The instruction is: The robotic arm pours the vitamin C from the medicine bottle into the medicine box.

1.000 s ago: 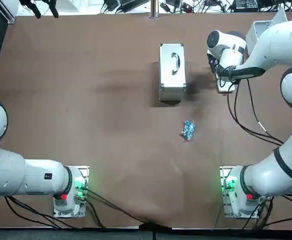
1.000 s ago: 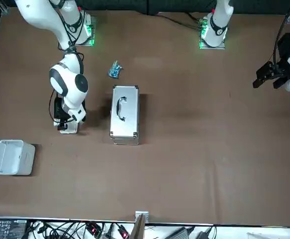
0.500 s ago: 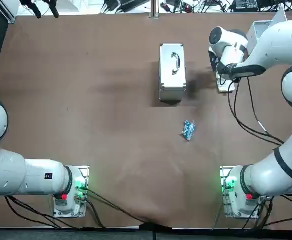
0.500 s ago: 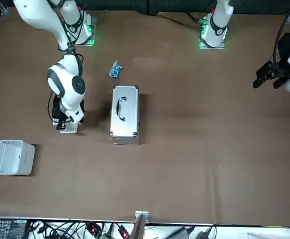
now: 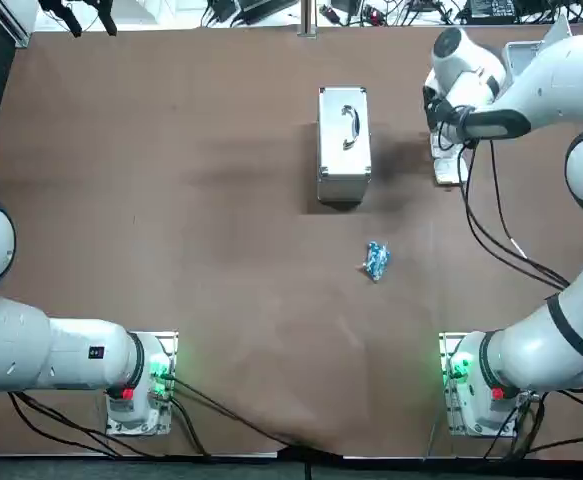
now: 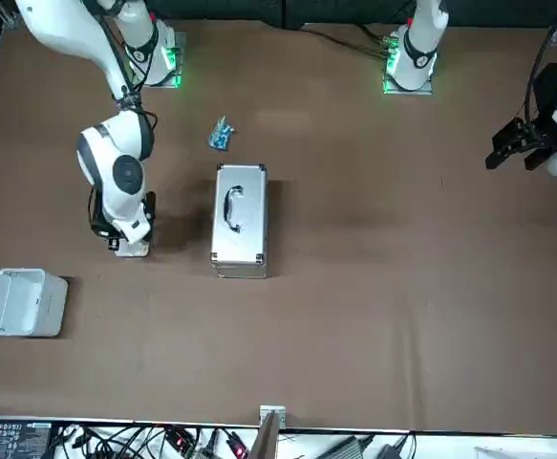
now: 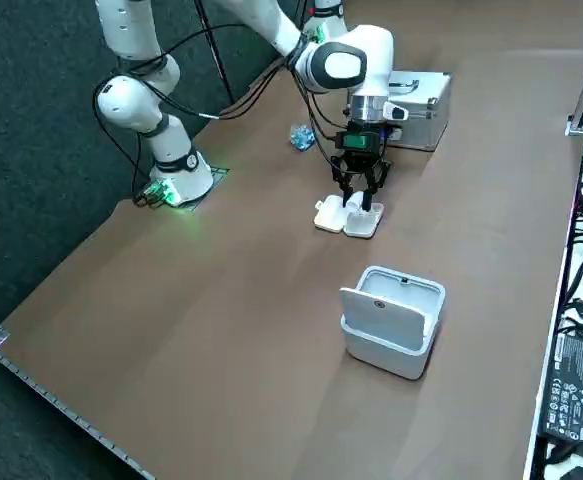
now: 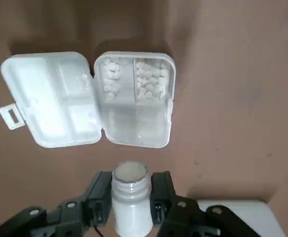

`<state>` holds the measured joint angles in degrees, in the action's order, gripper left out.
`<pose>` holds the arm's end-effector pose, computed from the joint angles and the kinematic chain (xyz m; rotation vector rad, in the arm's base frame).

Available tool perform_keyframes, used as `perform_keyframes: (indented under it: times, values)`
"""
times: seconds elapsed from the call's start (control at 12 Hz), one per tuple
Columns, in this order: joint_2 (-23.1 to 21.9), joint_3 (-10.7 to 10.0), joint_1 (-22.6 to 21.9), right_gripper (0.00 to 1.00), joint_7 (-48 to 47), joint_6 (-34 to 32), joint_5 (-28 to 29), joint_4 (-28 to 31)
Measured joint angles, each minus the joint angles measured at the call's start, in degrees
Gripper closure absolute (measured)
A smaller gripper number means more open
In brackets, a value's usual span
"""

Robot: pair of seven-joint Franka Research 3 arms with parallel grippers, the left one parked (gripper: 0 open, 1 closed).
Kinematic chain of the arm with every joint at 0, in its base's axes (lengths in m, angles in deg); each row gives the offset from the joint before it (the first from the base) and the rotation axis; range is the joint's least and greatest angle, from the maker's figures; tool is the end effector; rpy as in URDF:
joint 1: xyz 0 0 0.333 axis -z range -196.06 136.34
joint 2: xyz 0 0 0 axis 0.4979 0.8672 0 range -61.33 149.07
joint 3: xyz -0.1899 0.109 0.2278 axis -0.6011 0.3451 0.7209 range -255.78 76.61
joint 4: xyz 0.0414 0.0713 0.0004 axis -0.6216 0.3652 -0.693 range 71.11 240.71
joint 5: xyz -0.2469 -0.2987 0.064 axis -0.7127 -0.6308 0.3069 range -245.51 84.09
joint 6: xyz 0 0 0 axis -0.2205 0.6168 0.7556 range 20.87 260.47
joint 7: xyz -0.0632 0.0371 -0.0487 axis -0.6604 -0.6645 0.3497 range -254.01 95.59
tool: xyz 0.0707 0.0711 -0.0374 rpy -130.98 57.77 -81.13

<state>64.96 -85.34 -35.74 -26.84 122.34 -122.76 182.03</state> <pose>0.5712 0.0788 0.2467 1.8772 1.9303 -0.5001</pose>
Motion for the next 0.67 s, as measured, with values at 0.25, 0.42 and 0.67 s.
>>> perform_keyframes:
  times: [0.25,0.42,0.67]
  values:
    - [-0.57,-2.72,0.54,0.57,10.03,0.08,11.78,-1.80]
    - [-1.19,-5.30,0.63,0.57,18.67,0.05,21.40,-2.88]
    - [-1.54,-9.05,0.86,0.57,28.17,0.12,31.18,-3.96]
